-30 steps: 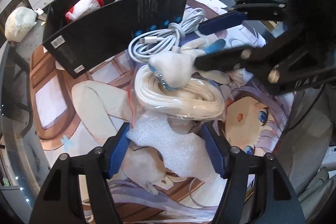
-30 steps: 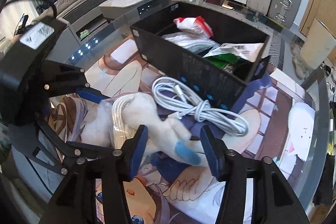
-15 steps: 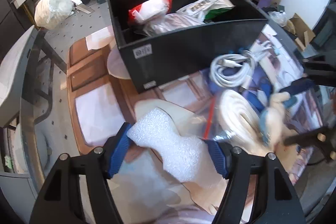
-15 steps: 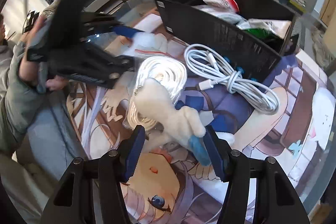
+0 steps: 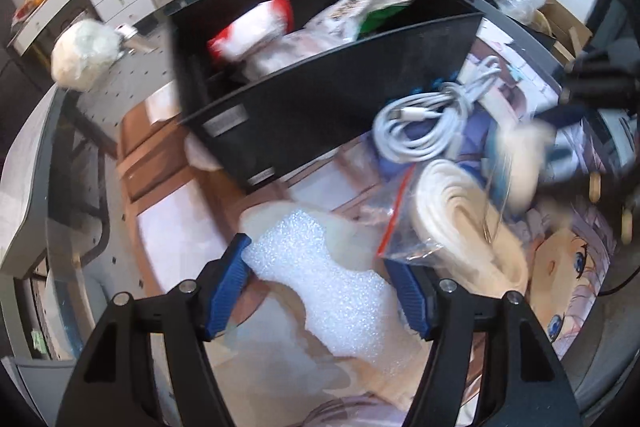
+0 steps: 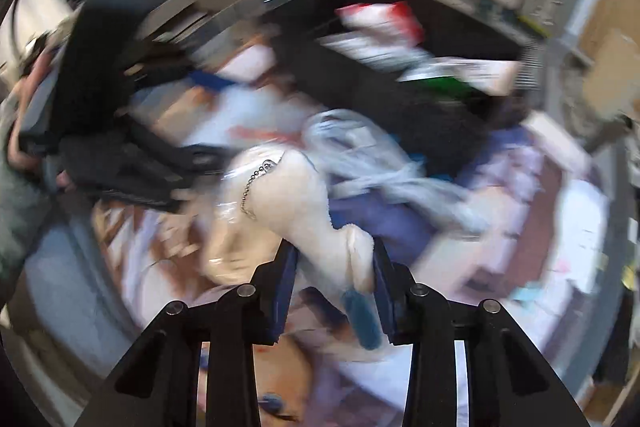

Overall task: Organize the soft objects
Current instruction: 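Grasp the white foam sheet with the left gripper while the right grasps the plush toy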

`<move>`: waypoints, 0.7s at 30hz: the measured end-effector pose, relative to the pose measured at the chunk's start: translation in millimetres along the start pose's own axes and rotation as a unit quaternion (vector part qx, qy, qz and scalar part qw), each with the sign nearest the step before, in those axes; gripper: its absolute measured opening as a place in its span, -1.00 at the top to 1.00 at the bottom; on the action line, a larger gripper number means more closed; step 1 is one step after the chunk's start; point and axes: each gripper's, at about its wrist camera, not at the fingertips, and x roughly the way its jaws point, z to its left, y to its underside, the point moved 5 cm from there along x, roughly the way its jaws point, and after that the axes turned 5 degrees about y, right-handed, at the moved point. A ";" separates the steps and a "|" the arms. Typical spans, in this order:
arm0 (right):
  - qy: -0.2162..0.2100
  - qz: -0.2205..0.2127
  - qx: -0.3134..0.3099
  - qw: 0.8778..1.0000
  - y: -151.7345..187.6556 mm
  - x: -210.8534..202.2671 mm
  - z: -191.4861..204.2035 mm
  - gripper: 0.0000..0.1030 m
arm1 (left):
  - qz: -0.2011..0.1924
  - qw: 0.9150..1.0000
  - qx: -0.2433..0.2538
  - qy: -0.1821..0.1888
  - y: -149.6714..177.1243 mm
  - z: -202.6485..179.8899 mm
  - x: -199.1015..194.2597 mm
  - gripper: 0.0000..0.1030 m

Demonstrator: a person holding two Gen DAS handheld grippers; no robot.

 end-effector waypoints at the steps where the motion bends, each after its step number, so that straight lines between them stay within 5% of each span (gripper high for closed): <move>1: 0.014 0.003 0.011 1.000 0.9 0.7 -9.5 0.30 | 0.000 1.000 -0.007 -0.004 2.4 5.2 -2.0 -0.32; 8: 0.019 0.035 0.030 0.999 11.9 13.4 -21.7 0.14 | 0.001 0.999 -0.041 -0.012 12.7 26.1 -5.6 -0.32; 13: -0.028 0.028 0.028 0.999 8.5 6.8 0.3 -0.28 | -0.018 1.000 -0.003 0.000 1.6 5.4 -10.3 -0.33; 21: 0.009 0.031 0.020 0.999 12.3 7.7 -12.0 -0.29 | -0.016 1.000 0.011 -0.003 -1.7 -0.5 -9.9 -0.53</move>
